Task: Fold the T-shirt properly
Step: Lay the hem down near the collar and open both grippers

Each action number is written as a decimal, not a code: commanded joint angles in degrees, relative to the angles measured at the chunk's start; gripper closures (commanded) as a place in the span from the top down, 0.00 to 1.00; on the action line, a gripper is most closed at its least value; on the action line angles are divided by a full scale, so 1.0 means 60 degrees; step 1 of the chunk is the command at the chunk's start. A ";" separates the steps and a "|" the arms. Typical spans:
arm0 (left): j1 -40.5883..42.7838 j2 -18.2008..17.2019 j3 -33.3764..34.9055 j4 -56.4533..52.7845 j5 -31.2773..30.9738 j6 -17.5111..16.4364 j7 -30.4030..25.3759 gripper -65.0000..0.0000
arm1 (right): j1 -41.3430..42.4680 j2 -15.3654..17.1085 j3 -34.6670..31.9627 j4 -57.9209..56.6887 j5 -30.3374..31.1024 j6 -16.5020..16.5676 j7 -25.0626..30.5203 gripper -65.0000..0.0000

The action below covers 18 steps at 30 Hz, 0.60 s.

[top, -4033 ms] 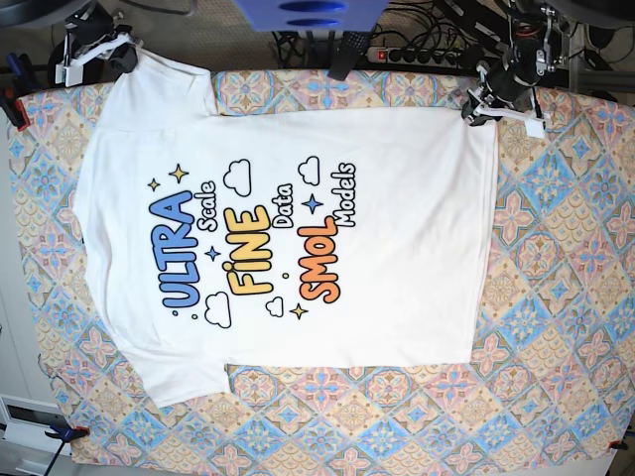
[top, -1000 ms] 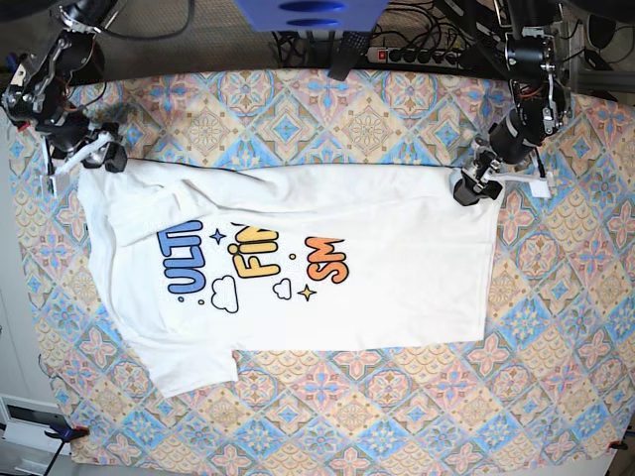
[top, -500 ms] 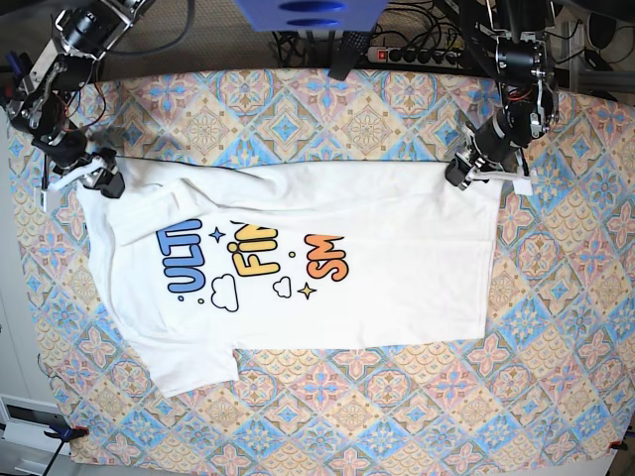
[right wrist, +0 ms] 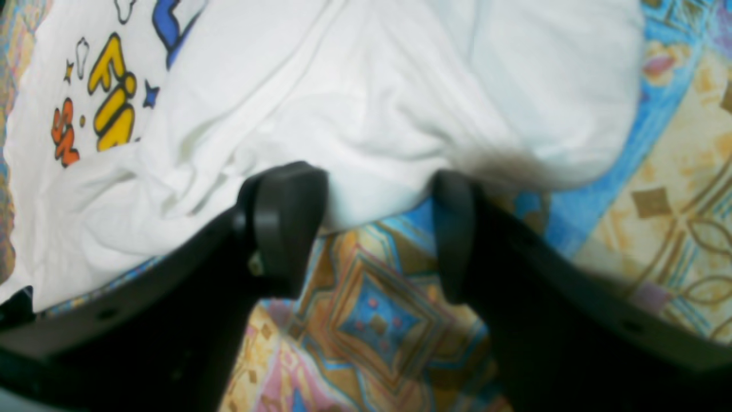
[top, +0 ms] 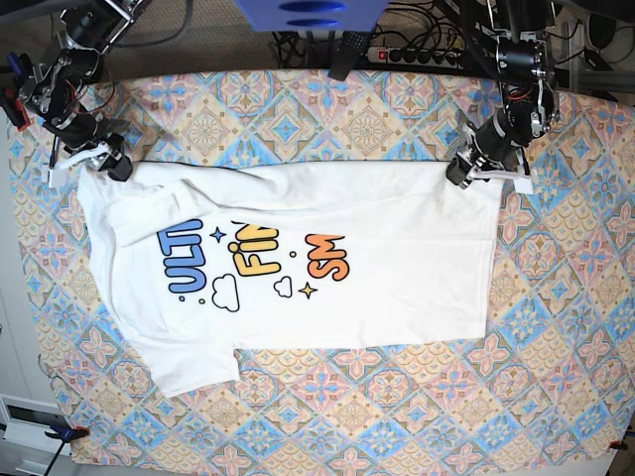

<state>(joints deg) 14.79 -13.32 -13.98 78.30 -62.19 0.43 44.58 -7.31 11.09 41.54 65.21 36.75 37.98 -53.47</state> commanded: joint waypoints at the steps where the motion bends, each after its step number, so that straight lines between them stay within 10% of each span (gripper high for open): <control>1: -0.0025 -0.0102 -0.0051 0.0114 -0.0059 -0.0020 -0.0038 0.00 | 0.0259 0.0107 0.0015 0.0040 -0.0140 -0.0036 -0.0106 0.51; 13: -0.0010 -0.0102 -0.0051 0.0114 -0.0059 -0.0020 -0.0038 0.00 | 0.0728 0.0268 0.0220 -0.1293 -0.0184 -0.0022 0.0260 0.49; 18: 0.0019 -0.0278 -0.0022 0.0129 -0.0059 -0.0020 -0.0038 0.00 | 0.0918 0.0298 0.0220 -0.1308 -0.0184 -0.0007 0.0275 0.16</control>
<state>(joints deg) 14.96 -13.98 -13.93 78.32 -62.24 0.34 44.73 -2.24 12.27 42.87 56.99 36.12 38.11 -51.24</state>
